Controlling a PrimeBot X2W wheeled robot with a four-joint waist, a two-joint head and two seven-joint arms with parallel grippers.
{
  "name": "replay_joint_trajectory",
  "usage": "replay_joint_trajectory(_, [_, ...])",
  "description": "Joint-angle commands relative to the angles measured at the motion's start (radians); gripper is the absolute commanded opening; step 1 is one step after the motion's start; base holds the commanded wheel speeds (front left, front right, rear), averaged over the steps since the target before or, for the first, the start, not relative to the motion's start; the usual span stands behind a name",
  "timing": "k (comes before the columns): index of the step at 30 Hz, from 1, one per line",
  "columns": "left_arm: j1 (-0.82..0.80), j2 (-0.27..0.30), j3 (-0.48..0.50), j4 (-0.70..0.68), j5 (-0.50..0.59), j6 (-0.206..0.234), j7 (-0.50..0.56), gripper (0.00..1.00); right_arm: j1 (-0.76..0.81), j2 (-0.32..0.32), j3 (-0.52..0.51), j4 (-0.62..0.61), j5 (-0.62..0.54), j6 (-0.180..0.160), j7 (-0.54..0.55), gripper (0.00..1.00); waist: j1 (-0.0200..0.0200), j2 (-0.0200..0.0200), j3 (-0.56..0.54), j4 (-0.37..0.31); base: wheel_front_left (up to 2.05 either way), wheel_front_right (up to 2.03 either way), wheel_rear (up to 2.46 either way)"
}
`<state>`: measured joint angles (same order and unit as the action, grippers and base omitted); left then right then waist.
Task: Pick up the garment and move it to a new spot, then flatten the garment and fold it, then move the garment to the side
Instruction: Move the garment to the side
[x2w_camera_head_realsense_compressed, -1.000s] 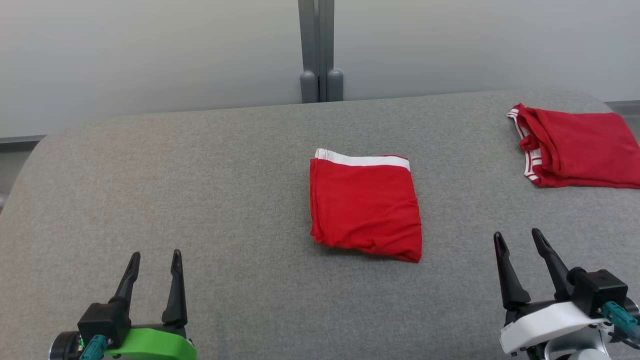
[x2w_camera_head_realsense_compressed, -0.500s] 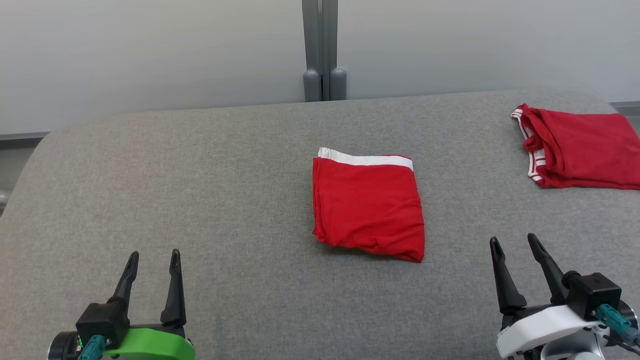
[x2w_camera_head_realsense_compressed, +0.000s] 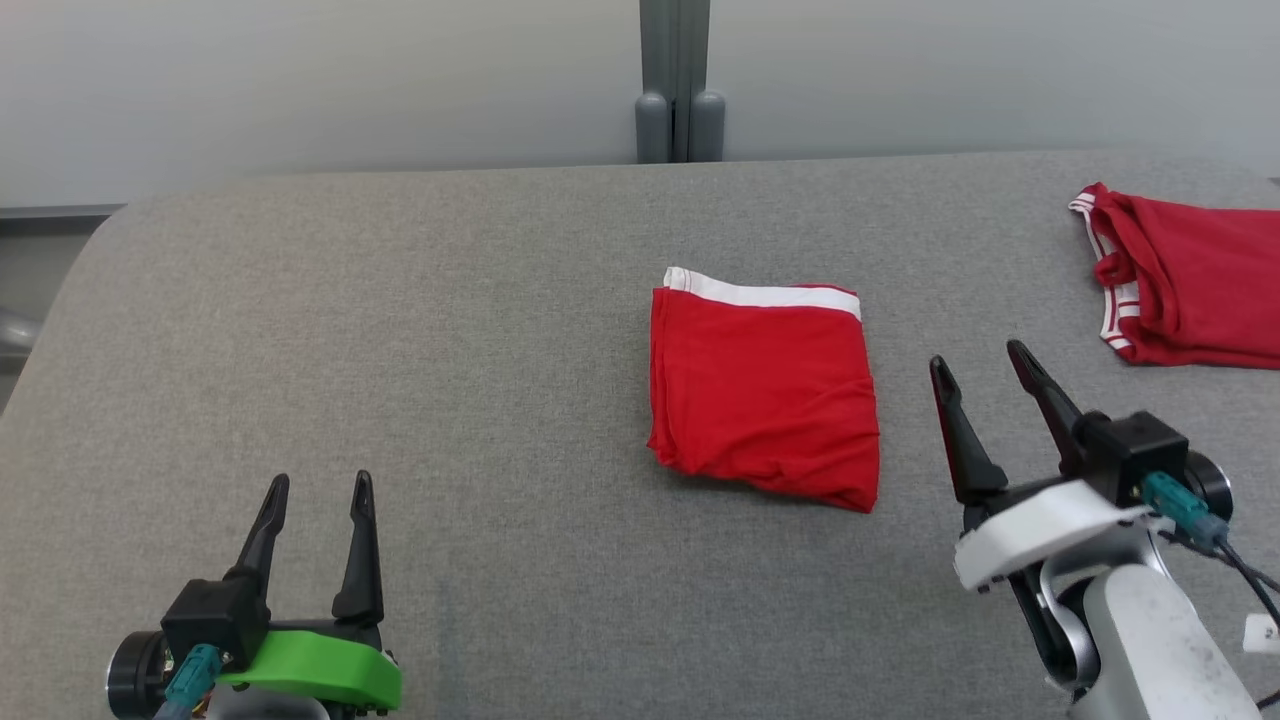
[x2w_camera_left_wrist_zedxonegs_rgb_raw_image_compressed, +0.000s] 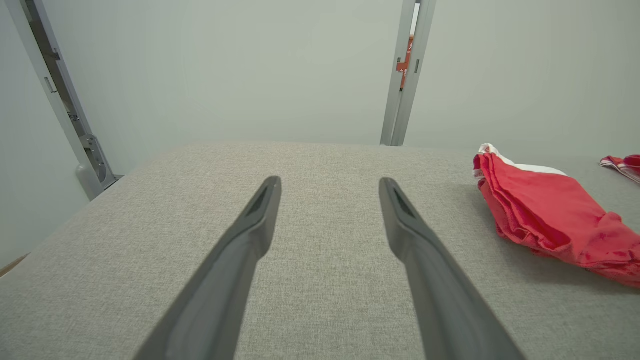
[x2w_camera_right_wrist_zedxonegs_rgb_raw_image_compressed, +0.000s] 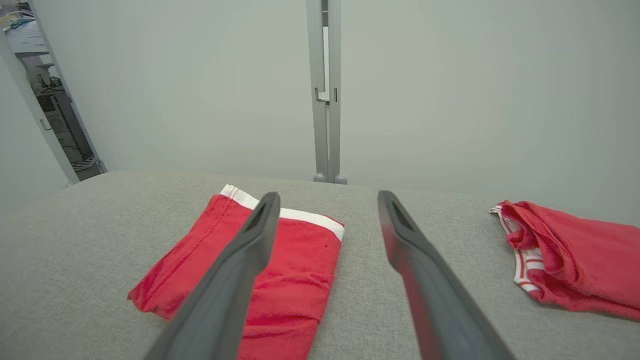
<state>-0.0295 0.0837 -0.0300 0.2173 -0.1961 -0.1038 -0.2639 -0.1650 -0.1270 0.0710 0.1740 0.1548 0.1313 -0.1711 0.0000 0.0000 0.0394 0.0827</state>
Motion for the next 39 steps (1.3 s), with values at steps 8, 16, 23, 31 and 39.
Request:
replay_joint_trajectory(8, [-0.077, -0.011, -0.014, -0.003, -0.014, 0.002, 0.0, 1.0, -0.233, -0.052, 0.042, 0.156, -0.025, -0.001, 0.021, 1.0, 0.0, 0.0, 0.103, 0.067, 0.0, 0.0, 0.0])
replay_joint_trajectory(16, [-0.121, -0.022, -0.025, -0.001, -0.02, -0.001, 0.0, 1.0, -0.352, -0.062, 0.053, 0.393, -0.015, -0.001, 0.01, 1.0, 0.0, 0.0, 0.175, 0.098, 0.0, 0.0, 0.0])
replay_joint_trajectory(23, [-0.151, -0.026, -0.032, 0.003, -0.019, -0.006, 0.0, 1.0, -0.386, -0.045, 0.044, 0.579, -0.009, -0.001, -0.031, 1.0, 0.0, 0.0, 0.214, 0.114, 0.0, 0.0, 0.0])
replay_joint_trajectory(31, [-0.164, -0.029, -0.028, 0.009, -0.007, -0.008, 0.0, 1.0, -0.409, -0.004, 0.043, 0.739, 0.019, -0.001, -0.062, 1.0, 0.0, 0.0, 0.234, 0.111, 0.0, 0.0, 0.0])
replay_joint_trajectory(39, [-0.169, -0.031, -0.038, 0.011, -0.008, -0.011, 0.0, 1.0, -0.445, 0.02, 0.1, 0.835, 0.1, -0.001, -0.065, 0.0, 0.0, 0.0, 0.24, 0.113, 0.0, 0.0, 0.0])
